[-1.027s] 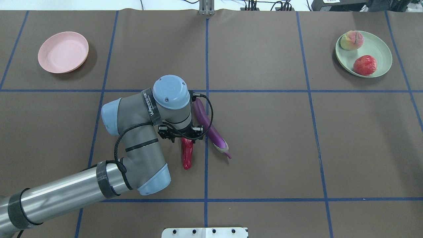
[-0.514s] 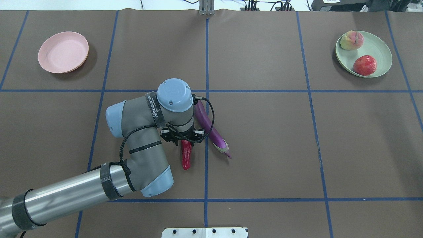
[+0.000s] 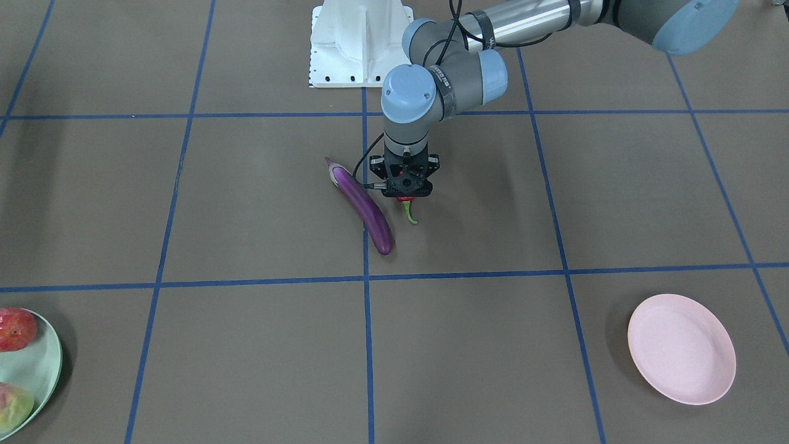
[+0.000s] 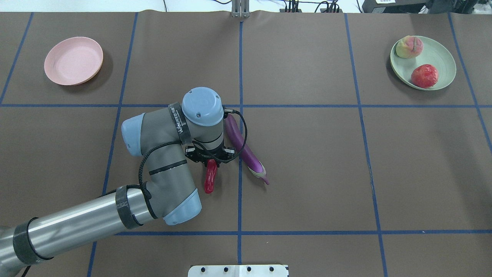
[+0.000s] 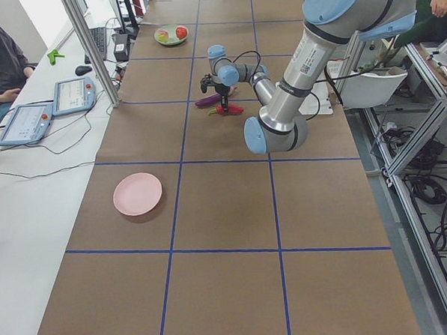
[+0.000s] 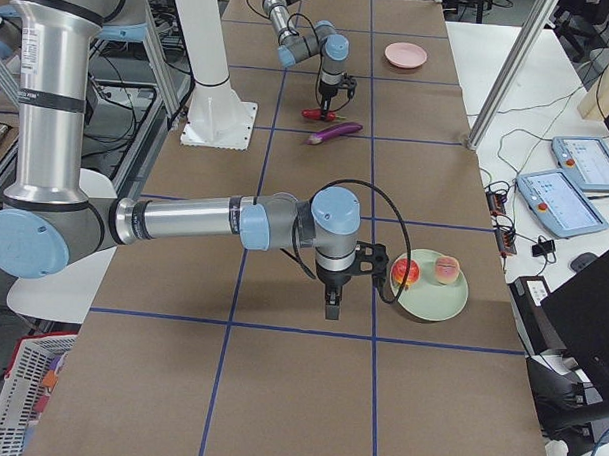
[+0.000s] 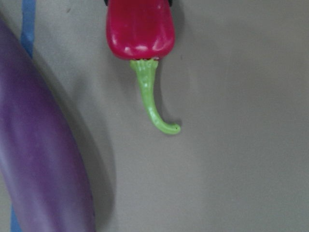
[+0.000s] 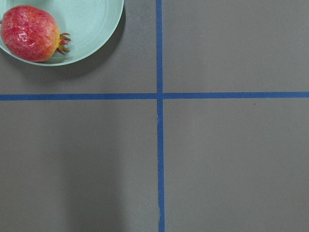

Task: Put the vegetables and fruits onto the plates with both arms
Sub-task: 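Reach the left gripper down and grasp the red chili pepper, then carry the chili pepper with the left gripper onto the pink plate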

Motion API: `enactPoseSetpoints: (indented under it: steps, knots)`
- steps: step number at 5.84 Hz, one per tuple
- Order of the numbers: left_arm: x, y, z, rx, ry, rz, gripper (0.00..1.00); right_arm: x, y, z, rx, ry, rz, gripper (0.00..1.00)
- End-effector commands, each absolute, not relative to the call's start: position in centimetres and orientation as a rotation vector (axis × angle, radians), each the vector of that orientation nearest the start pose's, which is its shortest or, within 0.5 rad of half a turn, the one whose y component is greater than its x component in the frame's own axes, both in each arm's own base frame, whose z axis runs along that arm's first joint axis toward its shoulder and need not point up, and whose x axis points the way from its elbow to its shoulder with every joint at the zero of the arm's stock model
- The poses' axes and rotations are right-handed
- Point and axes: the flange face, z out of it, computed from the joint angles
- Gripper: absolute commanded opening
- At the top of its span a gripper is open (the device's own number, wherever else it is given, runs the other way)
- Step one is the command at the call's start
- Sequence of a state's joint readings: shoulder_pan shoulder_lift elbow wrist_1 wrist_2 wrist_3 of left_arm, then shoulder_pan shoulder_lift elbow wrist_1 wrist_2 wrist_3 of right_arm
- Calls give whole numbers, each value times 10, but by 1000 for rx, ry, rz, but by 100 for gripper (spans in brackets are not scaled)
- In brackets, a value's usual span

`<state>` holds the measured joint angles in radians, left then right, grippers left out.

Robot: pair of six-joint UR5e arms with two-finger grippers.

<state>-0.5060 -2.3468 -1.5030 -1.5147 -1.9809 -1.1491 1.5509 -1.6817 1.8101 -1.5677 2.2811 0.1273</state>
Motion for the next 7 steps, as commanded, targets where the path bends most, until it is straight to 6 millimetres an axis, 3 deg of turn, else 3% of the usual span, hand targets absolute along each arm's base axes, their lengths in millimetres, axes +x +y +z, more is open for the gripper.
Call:
enactPoseSetpoints:
  steps: [1,3,5,6,7]
  knots:
    - [535,-475,208,-4,711,122,0,59,-453,596,75,-717,55,99]
    - [415,-589,221,143,674,168,0,59,-452,594,76,-723,56,99]
    - [313,-702,312,182,556,278,0,58,-454,593,78,-722,53,99]
    - [283,-744,373,202,534,300,0,59,-454,592,80,-723,54,99]
    - [261,-769,428,224,521,324,0,58,-455,593,78,-722,53,99]
